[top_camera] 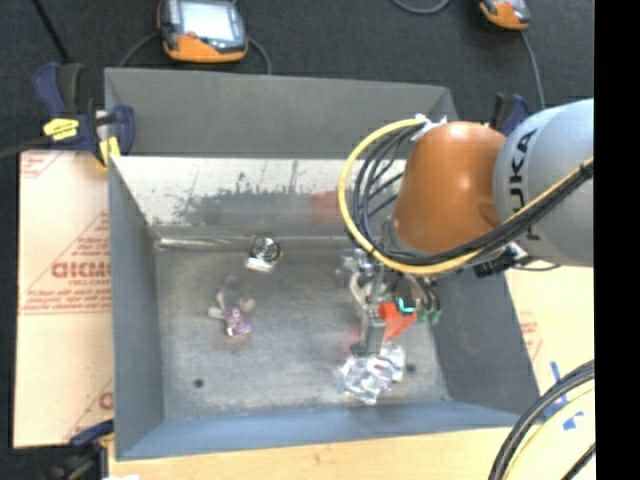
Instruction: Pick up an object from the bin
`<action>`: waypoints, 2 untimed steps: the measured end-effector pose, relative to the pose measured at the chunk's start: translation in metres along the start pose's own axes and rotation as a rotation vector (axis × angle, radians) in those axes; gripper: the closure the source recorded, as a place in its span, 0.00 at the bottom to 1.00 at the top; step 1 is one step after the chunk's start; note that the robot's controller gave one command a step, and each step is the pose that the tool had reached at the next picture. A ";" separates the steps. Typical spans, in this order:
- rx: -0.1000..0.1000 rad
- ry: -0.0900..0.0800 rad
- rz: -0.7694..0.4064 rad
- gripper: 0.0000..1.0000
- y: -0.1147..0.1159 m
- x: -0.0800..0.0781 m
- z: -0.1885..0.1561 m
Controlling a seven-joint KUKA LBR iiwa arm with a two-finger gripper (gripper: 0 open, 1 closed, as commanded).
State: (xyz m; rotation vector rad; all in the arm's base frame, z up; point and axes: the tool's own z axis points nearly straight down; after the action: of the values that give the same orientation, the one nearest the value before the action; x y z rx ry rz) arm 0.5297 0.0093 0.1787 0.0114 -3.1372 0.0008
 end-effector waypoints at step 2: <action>-0.008 -0.008 -0.196 0.00 -0.114 -0.002 0.105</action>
Offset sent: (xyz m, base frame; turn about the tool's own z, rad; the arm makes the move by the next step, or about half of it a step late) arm -0.0225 -0.0523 -0.1087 -0.1875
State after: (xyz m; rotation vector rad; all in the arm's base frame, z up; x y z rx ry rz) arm 0.5326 -0.1044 0.0737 0.3184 -3.1292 -0.0122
